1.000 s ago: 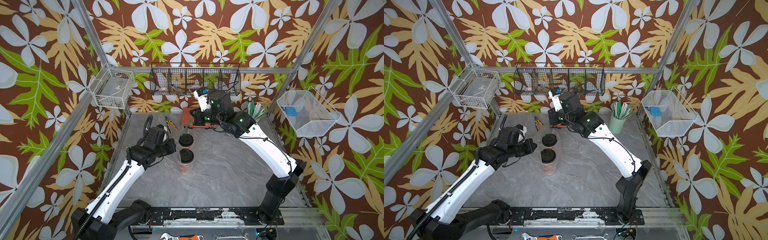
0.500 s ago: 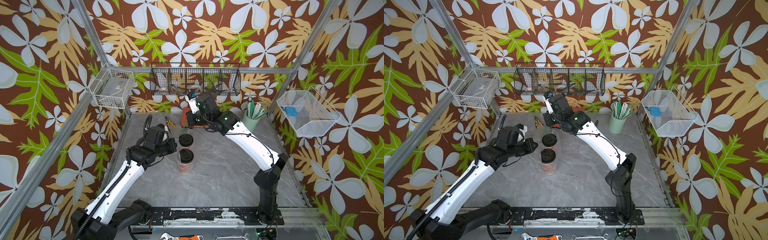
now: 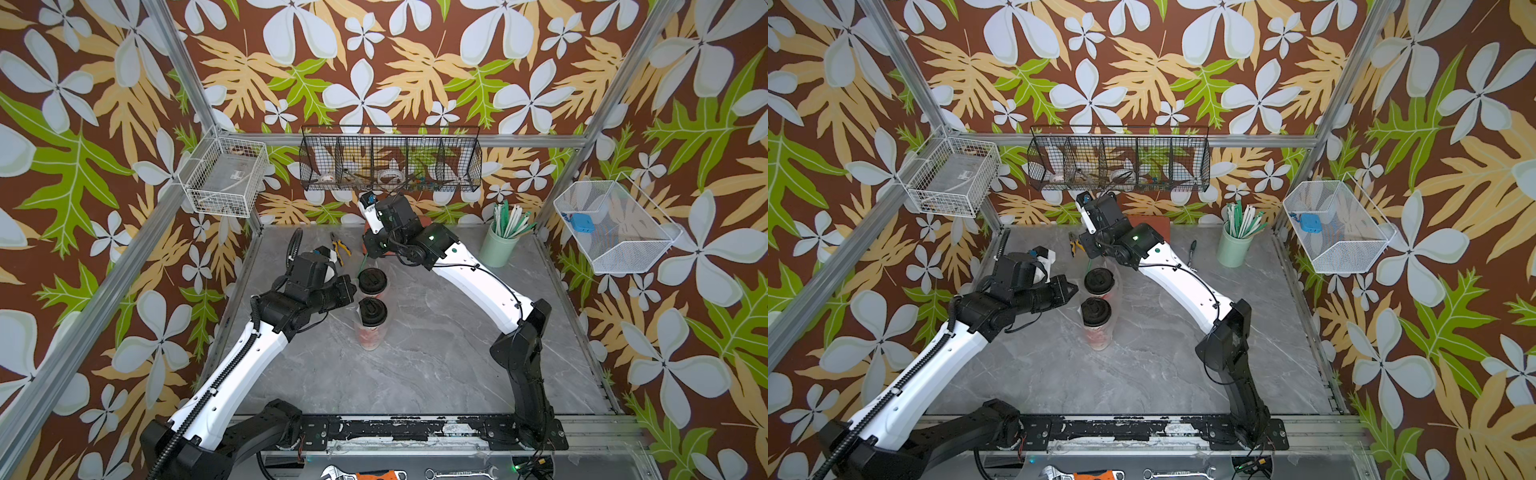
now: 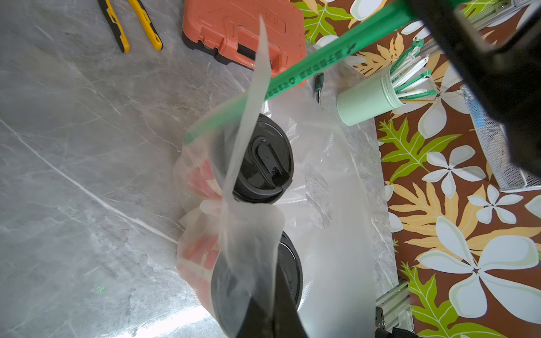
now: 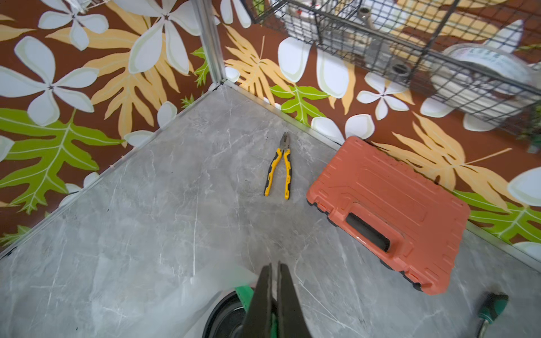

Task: Pack milk tea into plastic carrier bags
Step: Place the straw in the plastic carrier bag.

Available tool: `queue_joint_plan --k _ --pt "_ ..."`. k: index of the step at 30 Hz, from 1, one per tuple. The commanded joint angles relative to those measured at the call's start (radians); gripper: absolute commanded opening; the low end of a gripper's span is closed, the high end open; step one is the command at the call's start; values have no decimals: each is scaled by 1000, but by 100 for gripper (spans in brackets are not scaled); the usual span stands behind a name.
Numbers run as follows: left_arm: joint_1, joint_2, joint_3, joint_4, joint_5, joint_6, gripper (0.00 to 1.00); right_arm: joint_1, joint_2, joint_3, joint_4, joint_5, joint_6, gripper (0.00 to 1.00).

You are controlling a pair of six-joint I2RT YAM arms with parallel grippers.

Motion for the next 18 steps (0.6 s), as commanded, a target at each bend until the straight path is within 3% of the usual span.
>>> queue_joint_plan --k 1,15,18 --pt "2 -1 4 22 5 0 0 9 7 -11 38 -71 -3 0" --pt "1 7 10 29 2 -7 0 23 26 -218 163 -188 52 4" --pt "2 4 9 25 -1 -9 0 23 39 -214 149 -182 52 11"
